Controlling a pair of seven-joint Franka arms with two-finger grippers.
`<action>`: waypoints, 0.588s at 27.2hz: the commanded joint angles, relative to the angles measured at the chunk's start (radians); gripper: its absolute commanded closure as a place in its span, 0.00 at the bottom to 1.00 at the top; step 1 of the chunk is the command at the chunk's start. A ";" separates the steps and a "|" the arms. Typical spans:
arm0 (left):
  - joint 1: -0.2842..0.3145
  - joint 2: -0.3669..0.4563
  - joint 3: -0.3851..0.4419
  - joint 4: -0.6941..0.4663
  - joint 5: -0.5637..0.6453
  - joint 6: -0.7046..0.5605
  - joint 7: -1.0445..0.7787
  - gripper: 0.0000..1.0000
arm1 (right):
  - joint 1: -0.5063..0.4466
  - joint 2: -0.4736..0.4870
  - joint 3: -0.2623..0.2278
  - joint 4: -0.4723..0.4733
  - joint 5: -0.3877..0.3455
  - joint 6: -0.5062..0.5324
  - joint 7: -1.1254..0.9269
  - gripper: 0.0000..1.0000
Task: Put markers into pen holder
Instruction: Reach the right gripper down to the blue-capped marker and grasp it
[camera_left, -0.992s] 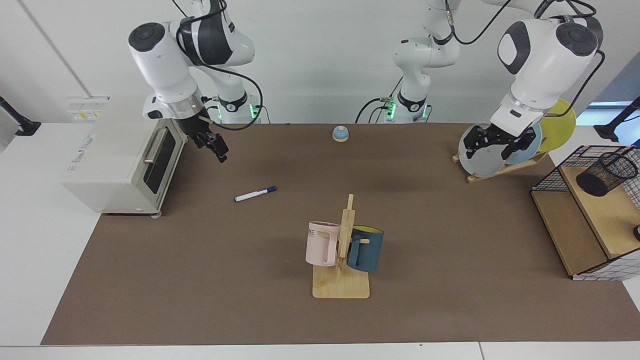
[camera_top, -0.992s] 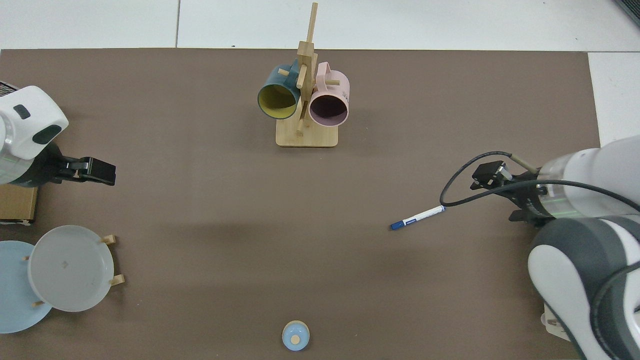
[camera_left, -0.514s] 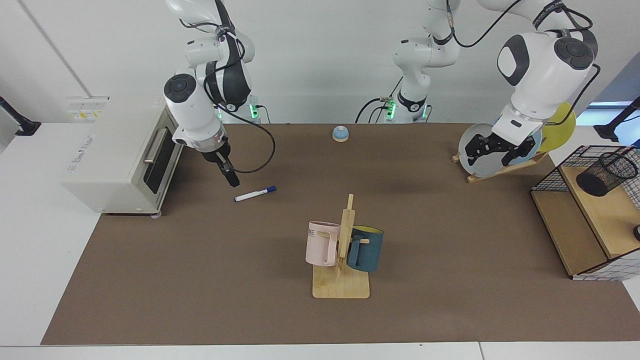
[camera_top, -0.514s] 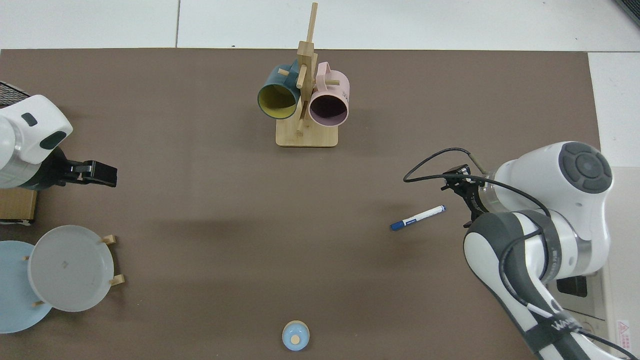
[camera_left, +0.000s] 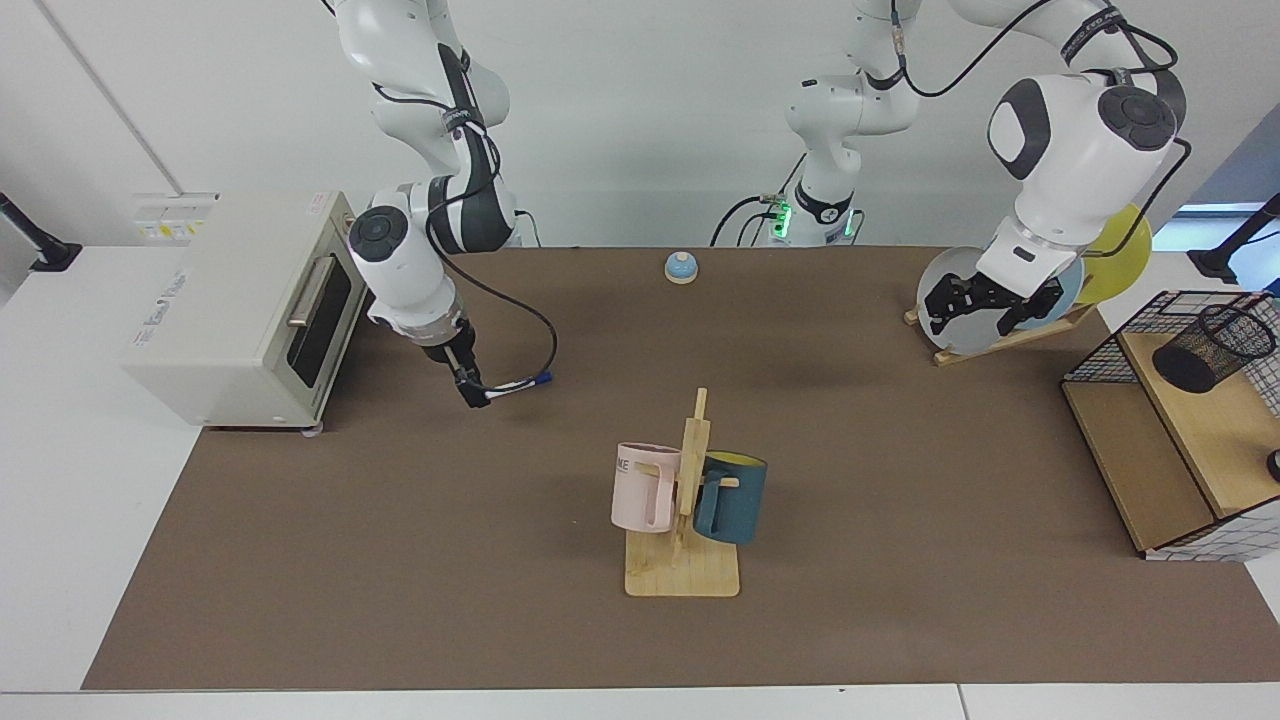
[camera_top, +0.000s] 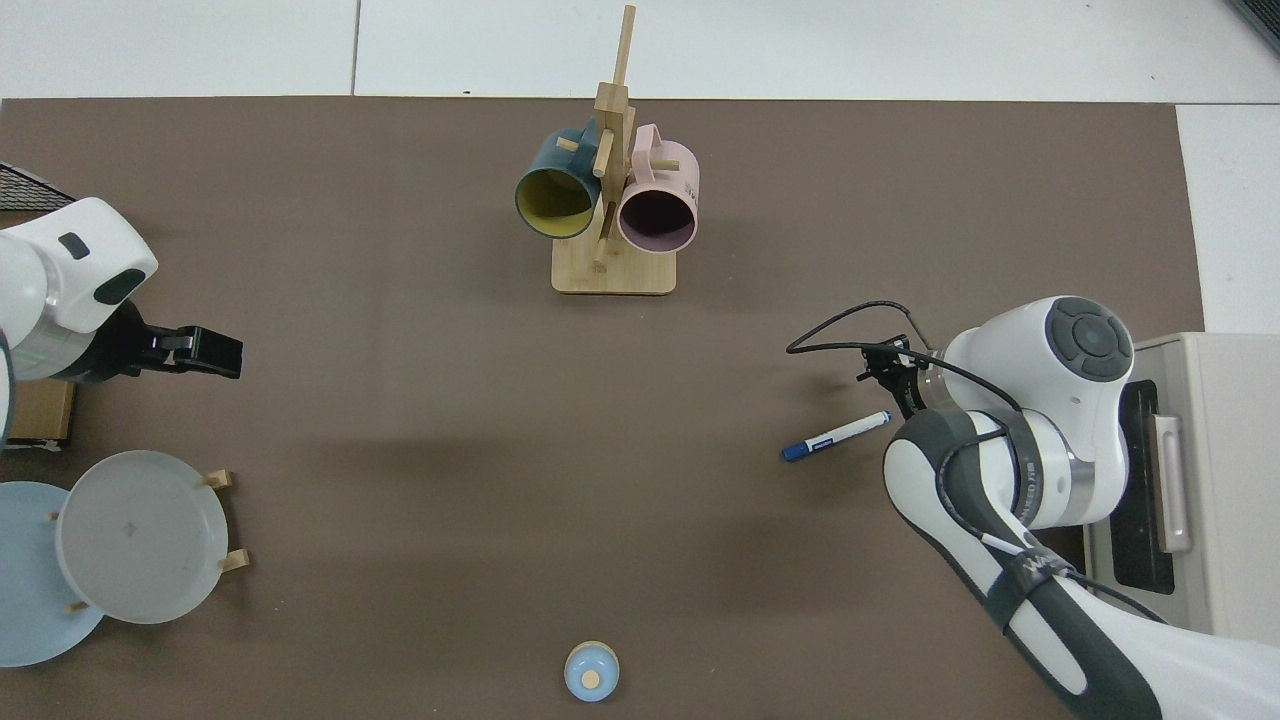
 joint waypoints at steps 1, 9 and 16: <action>-0.004 -0.030 0.003 -0.041 0.003 0.022 0.011 0.00 | -0.007 0.001 0.005 -0.026 0.022 0.038 0.010 0.00; -0.004 -0.030 0.003 -0.042 0.003 0.018 0.011 0.00 | -0.011 0.020 0.005 -0.033 0.022 0.040 -0.011 0.00; -0.002 -0.031 0.003 -0.044 0.003 0.017 0.011 0.00 | -0.013 0.029 0.005 -0.033 0.027 0.040 -0.007 0.01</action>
